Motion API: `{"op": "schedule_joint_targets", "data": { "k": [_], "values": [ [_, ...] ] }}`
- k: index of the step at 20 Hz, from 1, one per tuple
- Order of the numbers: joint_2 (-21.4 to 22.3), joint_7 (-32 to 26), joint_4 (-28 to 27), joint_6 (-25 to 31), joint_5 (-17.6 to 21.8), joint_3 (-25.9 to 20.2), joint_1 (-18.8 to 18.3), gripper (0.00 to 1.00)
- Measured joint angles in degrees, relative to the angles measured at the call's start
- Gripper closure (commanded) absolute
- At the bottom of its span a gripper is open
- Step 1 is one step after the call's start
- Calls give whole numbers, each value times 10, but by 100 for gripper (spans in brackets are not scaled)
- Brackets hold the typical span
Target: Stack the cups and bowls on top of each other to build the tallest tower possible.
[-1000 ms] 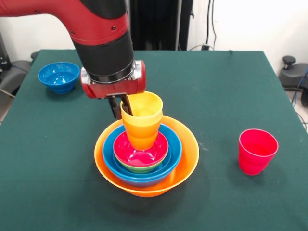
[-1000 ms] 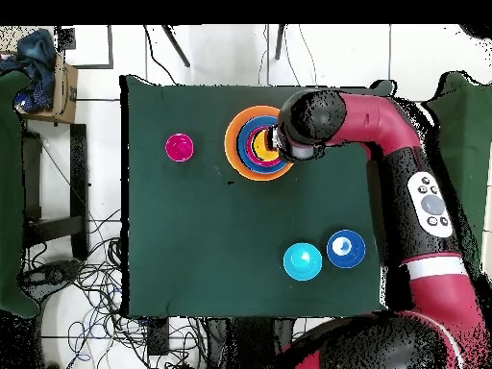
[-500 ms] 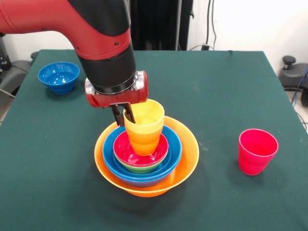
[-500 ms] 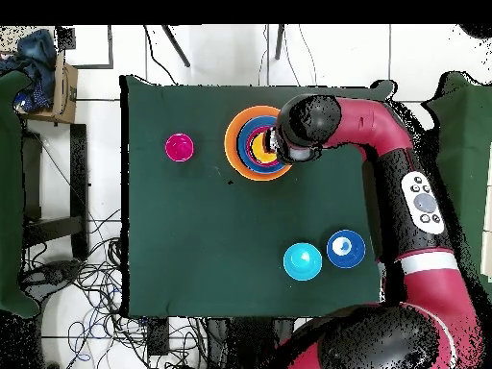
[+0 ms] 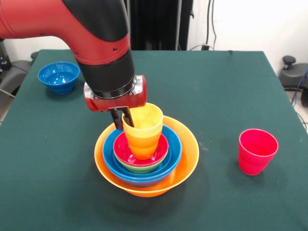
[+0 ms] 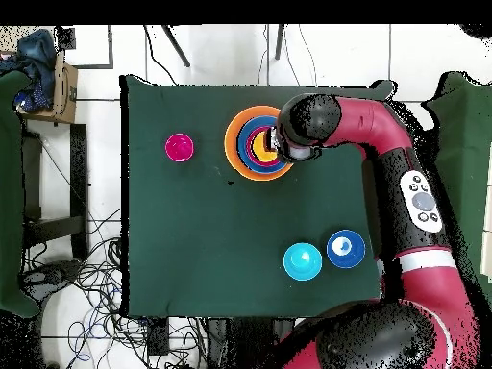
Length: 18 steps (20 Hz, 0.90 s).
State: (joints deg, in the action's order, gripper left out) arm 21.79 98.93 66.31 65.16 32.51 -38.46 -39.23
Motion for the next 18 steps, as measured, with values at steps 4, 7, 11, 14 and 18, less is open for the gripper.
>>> {"op": "schedule_joint_targets", "data": {
  "k": [4,7,11,14,18],
  "values": [
    [-2,0,-2,-1,2,3,3,100],
    [-3,0,-6,-7,3,5,6,100],
    [-4,0,-10,-12,4,8,8,100],
    [-5,0,-12,-14,5,11,9,100],
    [-6,0,-12,-19,7,19,10,100]
  ]
}}
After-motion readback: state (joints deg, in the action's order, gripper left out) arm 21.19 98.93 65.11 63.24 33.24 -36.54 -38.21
